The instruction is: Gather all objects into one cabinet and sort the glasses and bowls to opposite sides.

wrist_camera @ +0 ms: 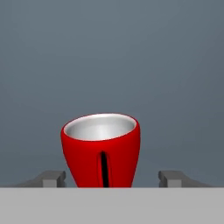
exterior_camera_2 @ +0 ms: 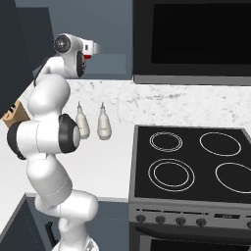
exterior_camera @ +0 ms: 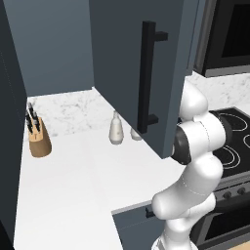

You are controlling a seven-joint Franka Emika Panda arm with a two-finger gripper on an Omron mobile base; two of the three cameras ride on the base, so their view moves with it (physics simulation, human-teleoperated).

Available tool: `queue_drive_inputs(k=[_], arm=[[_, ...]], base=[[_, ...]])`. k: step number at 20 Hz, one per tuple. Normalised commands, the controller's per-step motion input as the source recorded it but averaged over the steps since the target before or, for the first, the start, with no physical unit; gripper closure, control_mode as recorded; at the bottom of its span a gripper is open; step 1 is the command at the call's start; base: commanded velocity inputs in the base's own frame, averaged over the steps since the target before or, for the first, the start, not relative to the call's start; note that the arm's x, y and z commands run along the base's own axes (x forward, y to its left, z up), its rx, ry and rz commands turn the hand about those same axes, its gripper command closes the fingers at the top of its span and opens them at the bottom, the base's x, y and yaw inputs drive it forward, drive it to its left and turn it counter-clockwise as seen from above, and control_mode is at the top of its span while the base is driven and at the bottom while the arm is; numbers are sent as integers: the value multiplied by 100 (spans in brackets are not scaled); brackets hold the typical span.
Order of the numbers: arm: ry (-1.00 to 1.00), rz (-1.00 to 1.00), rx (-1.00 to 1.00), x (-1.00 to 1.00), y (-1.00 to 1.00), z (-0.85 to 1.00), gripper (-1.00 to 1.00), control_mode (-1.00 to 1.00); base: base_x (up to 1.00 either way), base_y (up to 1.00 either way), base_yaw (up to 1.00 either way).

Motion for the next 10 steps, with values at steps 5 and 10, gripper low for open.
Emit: queue_drive_inputs(k=[5,10], arm=[[0,-2,-1,13,9,-9,100,-100],[0,0,0,2,0,-4,100,-100]], base=[[0,0,0],[0,0,0]])
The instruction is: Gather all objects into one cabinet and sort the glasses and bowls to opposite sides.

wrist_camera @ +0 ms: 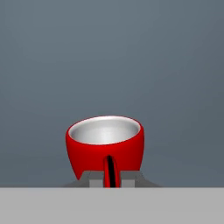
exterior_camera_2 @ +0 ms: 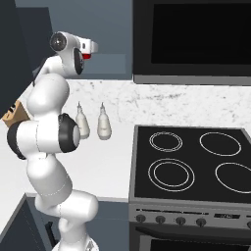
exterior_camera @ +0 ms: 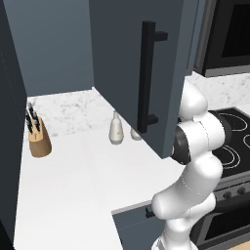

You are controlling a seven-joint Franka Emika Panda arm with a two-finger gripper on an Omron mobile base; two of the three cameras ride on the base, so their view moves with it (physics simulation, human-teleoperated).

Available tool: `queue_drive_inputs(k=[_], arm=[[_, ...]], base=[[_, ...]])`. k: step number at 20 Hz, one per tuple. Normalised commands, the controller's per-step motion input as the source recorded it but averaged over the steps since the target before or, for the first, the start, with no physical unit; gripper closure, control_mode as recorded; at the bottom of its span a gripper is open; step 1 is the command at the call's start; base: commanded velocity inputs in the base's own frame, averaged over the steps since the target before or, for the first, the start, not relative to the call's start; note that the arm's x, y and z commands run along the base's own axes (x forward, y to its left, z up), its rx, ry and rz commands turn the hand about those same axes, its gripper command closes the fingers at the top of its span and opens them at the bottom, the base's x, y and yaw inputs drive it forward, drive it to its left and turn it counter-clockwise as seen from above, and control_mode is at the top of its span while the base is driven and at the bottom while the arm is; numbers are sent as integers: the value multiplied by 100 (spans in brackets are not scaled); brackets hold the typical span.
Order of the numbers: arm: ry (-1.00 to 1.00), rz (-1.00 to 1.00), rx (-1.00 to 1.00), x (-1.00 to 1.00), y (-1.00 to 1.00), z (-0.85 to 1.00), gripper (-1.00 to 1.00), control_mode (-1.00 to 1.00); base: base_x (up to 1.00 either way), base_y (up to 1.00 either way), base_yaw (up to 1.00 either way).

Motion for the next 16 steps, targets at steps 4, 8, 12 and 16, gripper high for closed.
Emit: queue_drive_inputs(k=[4,8,12,16], arm=[[1,0,0,0,0,0,100,-100],[0,0,0,0,0,0,100,-100],[0,0,0,0,0,0,100,-100],[0,0,0,0,0,0,100,-100]], base=[[0,0,0],[0,0,0],[0,0,0],[0,0,0]])
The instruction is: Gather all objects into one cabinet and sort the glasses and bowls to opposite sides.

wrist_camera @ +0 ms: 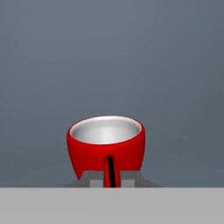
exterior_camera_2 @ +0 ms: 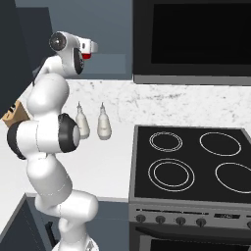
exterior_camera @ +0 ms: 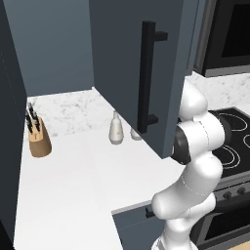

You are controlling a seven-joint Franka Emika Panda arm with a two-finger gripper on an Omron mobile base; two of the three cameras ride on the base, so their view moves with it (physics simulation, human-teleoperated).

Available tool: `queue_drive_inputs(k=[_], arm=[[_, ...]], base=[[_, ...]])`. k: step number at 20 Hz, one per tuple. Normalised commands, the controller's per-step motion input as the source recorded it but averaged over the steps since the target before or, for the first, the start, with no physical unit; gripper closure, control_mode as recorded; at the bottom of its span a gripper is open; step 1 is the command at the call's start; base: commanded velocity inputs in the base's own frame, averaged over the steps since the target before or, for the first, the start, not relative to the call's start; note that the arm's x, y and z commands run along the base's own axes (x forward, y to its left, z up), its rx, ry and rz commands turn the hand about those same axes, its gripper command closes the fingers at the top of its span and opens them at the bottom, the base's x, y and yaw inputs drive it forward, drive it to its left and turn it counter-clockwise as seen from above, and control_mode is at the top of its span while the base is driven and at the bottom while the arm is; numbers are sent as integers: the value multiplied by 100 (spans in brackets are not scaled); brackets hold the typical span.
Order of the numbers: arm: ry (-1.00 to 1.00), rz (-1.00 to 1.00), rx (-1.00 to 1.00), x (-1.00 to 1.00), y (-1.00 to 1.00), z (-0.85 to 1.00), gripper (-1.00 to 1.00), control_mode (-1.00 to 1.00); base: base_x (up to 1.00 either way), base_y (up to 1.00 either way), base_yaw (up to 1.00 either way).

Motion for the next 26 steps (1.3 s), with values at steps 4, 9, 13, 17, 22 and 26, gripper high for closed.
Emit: queue_drive_inputs(k=[4,9,13,17,22,26], arm=[[0,0,0,0,0,0,100,-100],[-1,0,0,-13,-3,0,100,-100],[-4,-1,0,-44,-19,0,100,-100],[-6,-4,0,-48,-28,0,100,-100],[-3,-3,0,-42,-30,0,100,-100],[0,0,0,-28,-22,1,100,-100]], base=[[0,0,0],[0,0,0],[0,0,0],[0,0,0],[0,0,0],[0,0,0]])
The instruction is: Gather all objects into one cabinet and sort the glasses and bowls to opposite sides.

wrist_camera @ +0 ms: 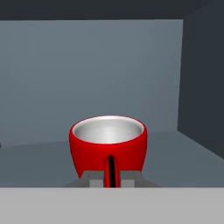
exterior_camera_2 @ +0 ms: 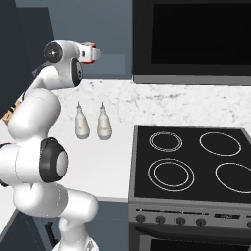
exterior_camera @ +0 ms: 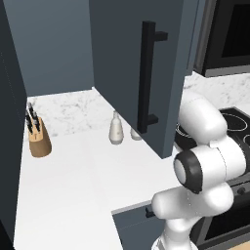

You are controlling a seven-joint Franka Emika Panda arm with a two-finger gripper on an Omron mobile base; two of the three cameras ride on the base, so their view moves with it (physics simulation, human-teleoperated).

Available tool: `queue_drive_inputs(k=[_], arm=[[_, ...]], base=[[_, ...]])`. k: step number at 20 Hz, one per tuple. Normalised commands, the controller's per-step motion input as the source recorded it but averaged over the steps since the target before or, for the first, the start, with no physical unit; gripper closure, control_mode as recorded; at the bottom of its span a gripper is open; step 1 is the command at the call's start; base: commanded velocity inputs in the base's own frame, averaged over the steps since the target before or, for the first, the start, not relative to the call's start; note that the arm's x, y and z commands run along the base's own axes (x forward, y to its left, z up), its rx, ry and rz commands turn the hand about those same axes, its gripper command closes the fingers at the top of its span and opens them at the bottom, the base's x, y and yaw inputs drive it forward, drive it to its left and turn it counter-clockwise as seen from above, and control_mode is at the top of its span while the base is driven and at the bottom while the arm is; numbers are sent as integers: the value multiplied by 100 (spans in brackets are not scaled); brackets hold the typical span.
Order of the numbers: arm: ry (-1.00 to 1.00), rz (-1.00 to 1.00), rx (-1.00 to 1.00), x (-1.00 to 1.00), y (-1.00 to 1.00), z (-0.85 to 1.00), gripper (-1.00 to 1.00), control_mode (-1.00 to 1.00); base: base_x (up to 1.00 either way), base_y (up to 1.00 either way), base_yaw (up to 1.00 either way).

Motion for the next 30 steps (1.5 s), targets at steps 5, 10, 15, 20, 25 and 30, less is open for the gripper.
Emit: queue_drive_inputs(k=[5,10,15,20,25,30], arm=[[0,5,0,-5,-6,0,100,-100],[2,17,0,0,-5,0,100,-100],[0,15,0,0,-3,2,100,-100],[-1,8,0,-15,-10,15,100,-100],[-6,2,0,-31,-9,20,100,-100],[-8,0,0,-12,-1,6,100,-100]], base=[[0,0,0],[0,0,0],[0,0,0],[0,0,0],[0,0,0],[0,0,0]])
